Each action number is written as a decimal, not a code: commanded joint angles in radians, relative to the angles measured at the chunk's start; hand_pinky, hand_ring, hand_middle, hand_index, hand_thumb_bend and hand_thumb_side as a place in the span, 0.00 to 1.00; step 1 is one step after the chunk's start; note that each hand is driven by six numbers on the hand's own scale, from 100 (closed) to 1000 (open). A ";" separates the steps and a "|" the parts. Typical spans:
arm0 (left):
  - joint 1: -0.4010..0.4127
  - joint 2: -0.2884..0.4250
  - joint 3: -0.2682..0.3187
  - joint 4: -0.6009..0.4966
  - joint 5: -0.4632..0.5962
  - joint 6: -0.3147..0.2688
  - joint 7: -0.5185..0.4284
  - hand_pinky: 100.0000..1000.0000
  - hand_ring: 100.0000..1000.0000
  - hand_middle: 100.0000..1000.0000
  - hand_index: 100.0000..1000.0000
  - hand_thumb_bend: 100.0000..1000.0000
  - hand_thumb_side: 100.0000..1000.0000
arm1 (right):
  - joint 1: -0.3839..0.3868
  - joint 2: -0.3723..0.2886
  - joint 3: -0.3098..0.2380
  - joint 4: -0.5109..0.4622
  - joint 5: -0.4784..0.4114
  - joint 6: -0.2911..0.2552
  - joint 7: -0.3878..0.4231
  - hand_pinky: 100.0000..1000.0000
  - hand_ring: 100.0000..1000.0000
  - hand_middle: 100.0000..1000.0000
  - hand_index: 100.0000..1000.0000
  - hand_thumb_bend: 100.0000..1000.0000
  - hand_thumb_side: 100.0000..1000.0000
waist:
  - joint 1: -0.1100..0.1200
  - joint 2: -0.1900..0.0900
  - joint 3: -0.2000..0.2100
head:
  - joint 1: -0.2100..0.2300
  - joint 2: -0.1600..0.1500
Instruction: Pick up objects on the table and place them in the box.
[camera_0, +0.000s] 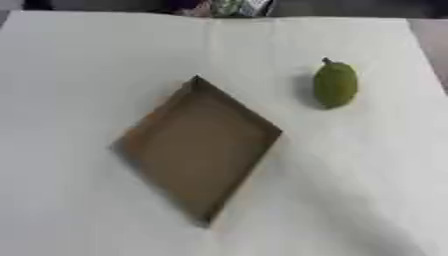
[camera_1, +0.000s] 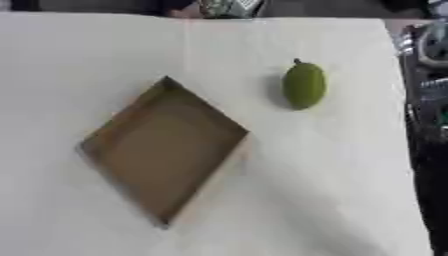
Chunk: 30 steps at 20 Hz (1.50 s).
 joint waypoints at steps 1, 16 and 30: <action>-0.005 0.020 0.011 -0.019 0.002 0.003 0.001 0.66 0.67 0.61 0.80 0.00 0.56 | -0.008 -0.014 -0.011 -0.016 -0.005 0.004 -0.001 0.83 0.69 0.74 0.85 0.00 0.52 | 0.002 -0.022 0.002 | -0.002 -0.006; 0.006 0.027 0.009 -0.019 0.004 -0.001 0.005 0.66 0.67 0.61 0.80 0.00 0.56 | -0.068 -0.127 0.055 0.026 0.055 0.077 0.074 0.83 0.73 0.78 0.87 0.00 0.51 | 0.002 -0.031 0.005 | -0.004 0.012; 0.014 0.033 0.001 -0.019 0.005 -0.003 -0.008 0.66 0.67 0.61 0.80 0.00 0.56 | -0.259 -0.364 0.281 0.296 0.116 0.058 0.297 0.82 0.82 0.87 0.93 0.00 0.56 | -0.003 -0.036 0.013 | -0.011 0.020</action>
